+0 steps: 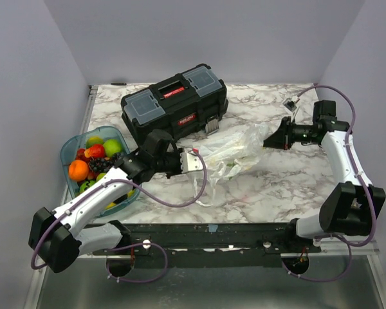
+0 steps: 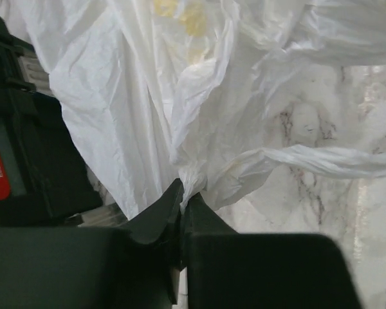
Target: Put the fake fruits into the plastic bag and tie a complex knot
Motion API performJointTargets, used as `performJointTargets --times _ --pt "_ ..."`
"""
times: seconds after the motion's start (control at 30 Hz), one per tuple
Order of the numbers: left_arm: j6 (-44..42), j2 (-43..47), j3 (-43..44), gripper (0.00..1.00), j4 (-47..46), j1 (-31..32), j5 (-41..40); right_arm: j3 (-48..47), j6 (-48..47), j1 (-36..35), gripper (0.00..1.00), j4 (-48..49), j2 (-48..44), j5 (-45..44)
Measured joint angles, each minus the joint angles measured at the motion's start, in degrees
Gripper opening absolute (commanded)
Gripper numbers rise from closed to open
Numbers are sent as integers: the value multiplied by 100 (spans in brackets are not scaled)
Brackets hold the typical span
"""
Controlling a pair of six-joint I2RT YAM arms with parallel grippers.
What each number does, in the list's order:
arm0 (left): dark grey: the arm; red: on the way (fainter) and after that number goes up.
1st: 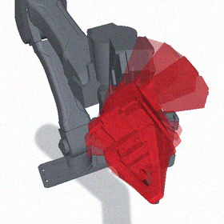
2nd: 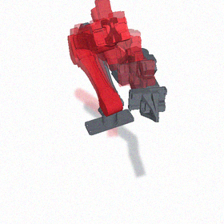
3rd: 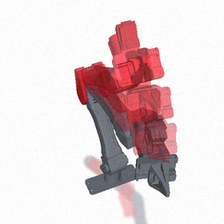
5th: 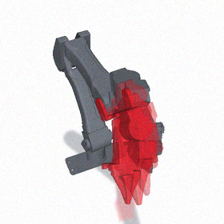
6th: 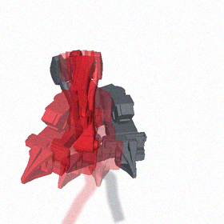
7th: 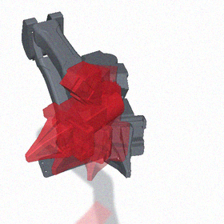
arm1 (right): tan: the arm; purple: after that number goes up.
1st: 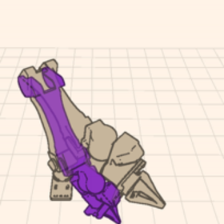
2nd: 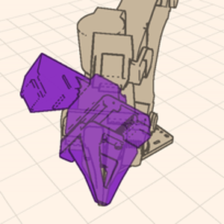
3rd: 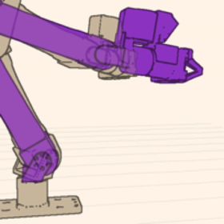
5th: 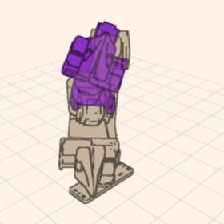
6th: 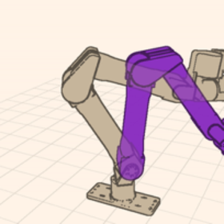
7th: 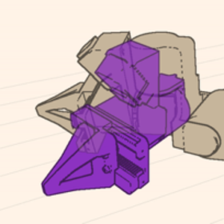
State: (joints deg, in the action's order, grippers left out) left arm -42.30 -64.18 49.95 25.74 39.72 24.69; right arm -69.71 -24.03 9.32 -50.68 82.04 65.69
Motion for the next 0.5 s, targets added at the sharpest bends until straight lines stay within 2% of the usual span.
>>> performJointTargets --times 0.03,0.13,0.23,0.33,0.43,0.5 --pt "105 -83 136 67 7 -109 -2 92 -94 20 1 -4 -55 103" --pt "363 -127 415 94 68 -186 59 417 -136 31 1 0 -321 219" --pt "704 -114 898 96 162 -170 291 691 162 28 1 197 -699 319" --pt "911 -37 1287 94 155 -55 431 935 883 17 1 802 -1029 435" --pt "1027 140 1508 84 33 470 435 1303 1845 15 1 1665 -1329 472" --pt "1069 184 1552 72 -81 911 415 1519 2481 15 1 2201 -1491 470"
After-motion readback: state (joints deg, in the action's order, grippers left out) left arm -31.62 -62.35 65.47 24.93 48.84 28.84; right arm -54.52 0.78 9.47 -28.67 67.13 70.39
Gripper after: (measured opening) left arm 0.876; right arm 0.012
